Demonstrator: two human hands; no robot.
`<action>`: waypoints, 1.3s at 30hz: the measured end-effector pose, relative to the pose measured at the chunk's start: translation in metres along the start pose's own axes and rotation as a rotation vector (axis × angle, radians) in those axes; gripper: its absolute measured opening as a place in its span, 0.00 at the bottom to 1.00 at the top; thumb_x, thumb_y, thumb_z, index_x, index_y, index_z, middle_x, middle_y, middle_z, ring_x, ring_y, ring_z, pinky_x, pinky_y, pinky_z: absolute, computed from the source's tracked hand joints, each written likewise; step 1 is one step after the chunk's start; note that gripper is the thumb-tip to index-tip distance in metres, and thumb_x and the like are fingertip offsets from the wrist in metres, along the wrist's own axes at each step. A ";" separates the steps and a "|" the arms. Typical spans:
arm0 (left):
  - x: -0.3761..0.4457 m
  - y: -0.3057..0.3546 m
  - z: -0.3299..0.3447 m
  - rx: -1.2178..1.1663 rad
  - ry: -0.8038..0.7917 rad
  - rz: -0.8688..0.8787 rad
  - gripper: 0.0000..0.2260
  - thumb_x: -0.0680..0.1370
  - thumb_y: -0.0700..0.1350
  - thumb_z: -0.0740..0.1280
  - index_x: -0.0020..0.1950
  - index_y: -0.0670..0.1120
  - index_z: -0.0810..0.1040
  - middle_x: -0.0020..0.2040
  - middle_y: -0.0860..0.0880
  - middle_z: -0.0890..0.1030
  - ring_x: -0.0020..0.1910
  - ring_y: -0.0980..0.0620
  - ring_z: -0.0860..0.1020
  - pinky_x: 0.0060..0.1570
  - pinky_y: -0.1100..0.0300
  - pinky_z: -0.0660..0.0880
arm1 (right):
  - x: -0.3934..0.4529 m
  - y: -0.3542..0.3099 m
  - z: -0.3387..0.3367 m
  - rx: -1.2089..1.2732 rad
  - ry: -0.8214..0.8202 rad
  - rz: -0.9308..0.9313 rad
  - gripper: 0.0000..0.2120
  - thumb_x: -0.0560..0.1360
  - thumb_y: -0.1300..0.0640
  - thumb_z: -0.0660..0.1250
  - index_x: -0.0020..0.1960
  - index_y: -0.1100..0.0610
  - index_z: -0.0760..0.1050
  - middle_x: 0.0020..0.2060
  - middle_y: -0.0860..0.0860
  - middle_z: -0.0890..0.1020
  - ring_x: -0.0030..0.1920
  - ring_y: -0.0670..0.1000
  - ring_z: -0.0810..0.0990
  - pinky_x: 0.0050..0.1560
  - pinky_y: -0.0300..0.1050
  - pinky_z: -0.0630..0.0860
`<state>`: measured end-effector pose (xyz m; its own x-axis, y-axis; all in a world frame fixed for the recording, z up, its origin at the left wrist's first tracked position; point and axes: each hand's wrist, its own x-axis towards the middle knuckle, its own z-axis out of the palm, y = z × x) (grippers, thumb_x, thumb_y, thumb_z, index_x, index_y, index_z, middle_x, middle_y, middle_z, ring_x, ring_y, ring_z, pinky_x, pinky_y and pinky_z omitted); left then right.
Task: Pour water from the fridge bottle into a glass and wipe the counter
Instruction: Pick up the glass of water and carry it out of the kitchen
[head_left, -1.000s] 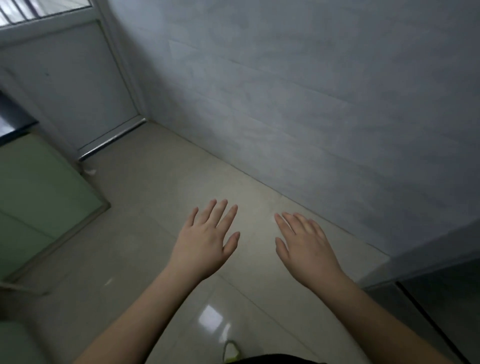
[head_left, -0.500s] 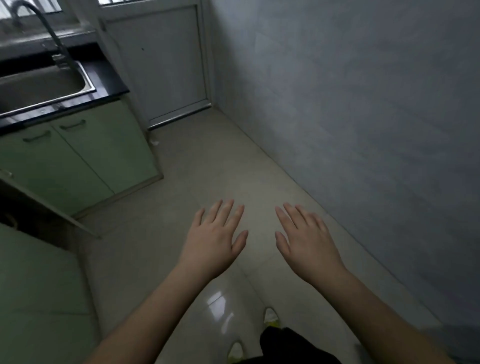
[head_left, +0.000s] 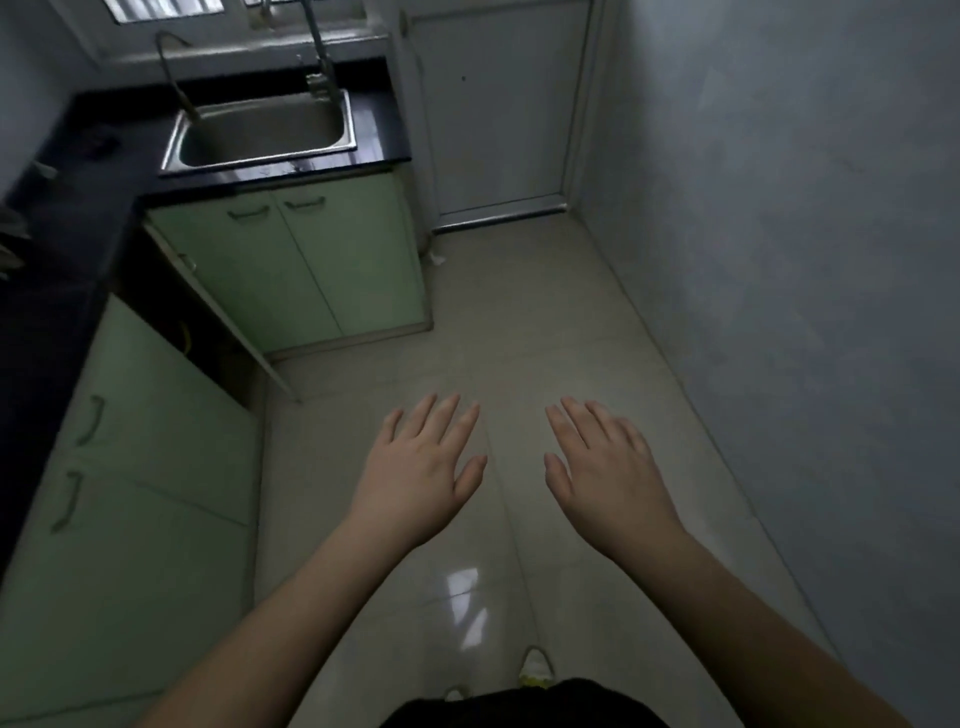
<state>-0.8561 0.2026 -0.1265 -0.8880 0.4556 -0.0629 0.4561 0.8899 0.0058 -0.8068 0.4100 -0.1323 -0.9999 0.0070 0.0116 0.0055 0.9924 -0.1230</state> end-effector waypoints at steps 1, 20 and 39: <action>-0.001 -0.002 -0.001 0.003 0.002 -0.032 0.28 0.79 0.60 0.50 0.73 0.48 0.71 0.70 0.45 0.75 0.69 0.43 0.72 0.65 0.43 0.70 | 0.008 -0.001 0.001 0.004 0.000 -0.039 0.27 0.76 0.46 0.50 0.71 0.56 0.70 0.68 0.53 0.75 0.67 0.56 0.73 0.66 0.56 0.69; -0.070 -0.187 -0.004 -0.073 -0.025 -0.591 0.37 0.73 0.64 0.34 0.80 0.54 0.51 0.80 0.51 0.57 0.79 0.49 0.53 0.75 0.48 0.52 | 0.152 -0.205 0.026 0.032 0.022 -0.594 0.27 0.76 0.47 0.51 0.71 0.57 0.71 0.67 0.54 0.76 0.67 0.57 0.73 0.67 0.56 0.68; -0.106 -0.363 0.002 -0.113 0.019 -0.851 0.34 0.76 0.63 0.36 0.80 0.53 0.52 0.80 0.50 0.58 0.79 0.51 0.54 0.75 0.49 0.50 | 0.244 -0.409 0.049 -0.019 -0.084 -0.925 0.27 0.79 0.46 0.49 0.73 0.56 0.68 0.70 0.53 0.73 0.70 0.57 0.70 0.70 0.57 0.66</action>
<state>-0.9273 -0.1690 -0.1241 -0.9267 -0.3683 -0.0745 -0.3730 0.9256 0.0637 -1.0537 -0.0003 -0.1274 -0.6040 -0.7966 0.0253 -0.7952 0.6004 -0.0846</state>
